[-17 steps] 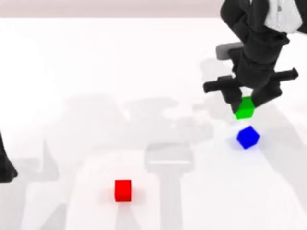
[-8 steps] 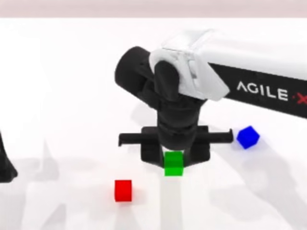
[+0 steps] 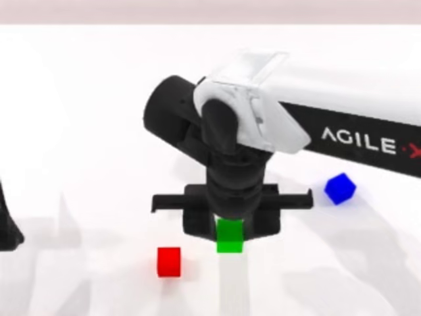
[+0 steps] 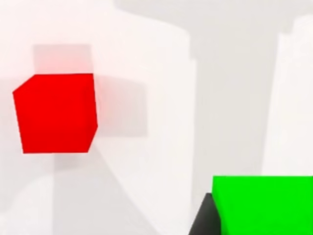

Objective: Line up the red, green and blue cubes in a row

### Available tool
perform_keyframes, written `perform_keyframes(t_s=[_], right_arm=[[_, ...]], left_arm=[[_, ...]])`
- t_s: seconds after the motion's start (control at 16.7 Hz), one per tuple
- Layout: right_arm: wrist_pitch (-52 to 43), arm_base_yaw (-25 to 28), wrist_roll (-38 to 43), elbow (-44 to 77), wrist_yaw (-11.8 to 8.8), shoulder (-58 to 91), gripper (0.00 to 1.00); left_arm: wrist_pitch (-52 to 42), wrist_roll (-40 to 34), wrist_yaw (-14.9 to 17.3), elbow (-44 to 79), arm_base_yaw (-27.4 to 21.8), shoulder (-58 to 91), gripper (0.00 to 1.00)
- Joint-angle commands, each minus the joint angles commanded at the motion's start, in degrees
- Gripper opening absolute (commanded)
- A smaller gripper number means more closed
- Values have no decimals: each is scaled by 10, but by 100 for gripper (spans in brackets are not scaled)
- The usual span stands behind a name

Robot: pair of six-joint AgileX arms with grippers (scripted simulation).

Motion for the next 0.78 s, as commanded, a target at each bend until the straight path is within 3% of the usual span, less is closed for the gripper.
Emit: perform_keyframes(t_s=[0.48, 0.78], right_arm=[[135, 3, 2, -97, 1, 35, 0], [142, 4, 3, -103, 1, 38, 0]], left_arm=[[0, 0, 0, 0, 0, 0, 100], [0, 0, 0, 0, 0, 0, 100]])
